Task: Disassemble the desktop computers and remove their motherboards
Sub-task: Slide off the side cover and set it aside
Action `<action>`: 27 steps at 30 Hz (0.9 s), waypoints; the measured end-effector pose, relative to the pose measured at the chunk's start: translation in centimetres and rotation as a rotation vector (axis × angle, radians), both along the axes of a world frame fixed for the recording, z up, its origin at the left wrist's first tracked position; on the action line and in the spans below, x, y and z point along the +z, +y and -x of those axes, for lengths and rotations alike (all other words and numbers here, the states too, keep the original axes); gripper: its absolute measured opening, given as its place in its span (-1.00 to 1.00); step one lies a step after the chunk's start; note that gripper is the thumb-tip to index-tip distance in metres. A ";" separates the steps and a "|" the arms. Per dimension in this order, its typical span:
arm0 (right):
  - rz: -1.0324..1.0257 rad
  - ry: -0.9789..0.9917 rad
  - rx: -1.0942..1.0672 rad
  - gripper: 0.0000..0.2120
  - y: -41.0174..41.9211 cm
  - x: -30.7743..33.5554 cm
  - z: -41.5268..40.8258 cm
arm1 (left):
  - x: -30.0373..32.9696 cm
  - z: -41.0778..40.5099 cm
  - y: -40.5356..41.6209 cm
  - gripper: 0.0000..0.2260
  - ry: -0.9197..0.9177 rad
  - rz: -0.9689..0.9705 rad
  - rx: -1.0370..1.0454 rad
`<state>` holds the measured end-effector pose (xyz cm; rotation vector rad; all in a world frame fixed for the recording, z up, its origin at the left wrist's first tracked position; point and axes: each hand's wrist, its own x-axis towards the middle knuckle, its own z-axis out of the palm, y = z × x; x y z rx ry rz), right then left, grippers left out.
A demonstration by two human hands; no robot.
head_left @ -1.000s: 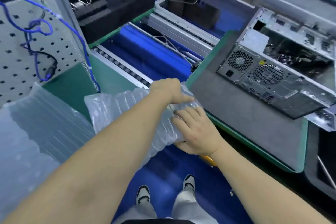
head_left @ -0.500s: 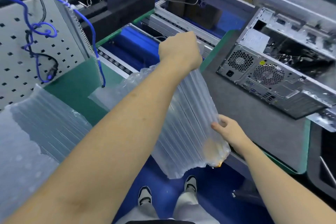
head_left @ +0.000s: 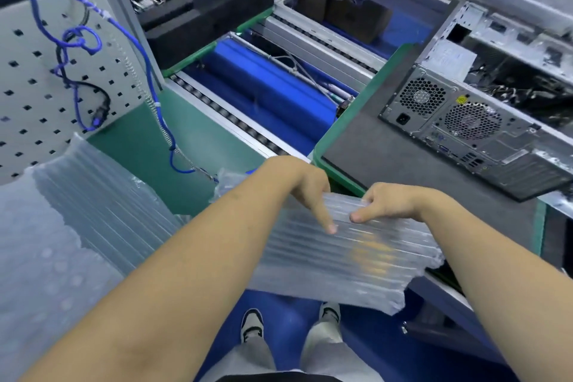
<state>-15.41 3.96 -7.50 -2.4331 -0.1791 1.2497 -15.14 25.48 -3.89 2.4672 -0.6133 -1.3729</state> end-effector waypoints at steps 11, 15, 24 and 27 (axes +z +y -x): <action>-0.169 0.353 -0.143 -0.45 1.7 -4.4 3.4 | 1.5 -0.7 7.9 -0.56 0.473 -0.461 0.048; -0.342 0.370 -0.170 -0.77 5.7 -5.0 4.7 | 1.4 -0.4 9.2 -0.53 0.133 -0.712 -0.013; -0.602 0.043 -0.326 -0.53 20.1 -3.5 5.6 | 0.1 -0.2 9.6 -0.67 -0.112 -0.582 0.089; -0.702 0.142 -0.528 -0.57 23.0 -4.2 6.2 | -1.2 0.6 10.4 -0.84 -0.225 -0.370 0.133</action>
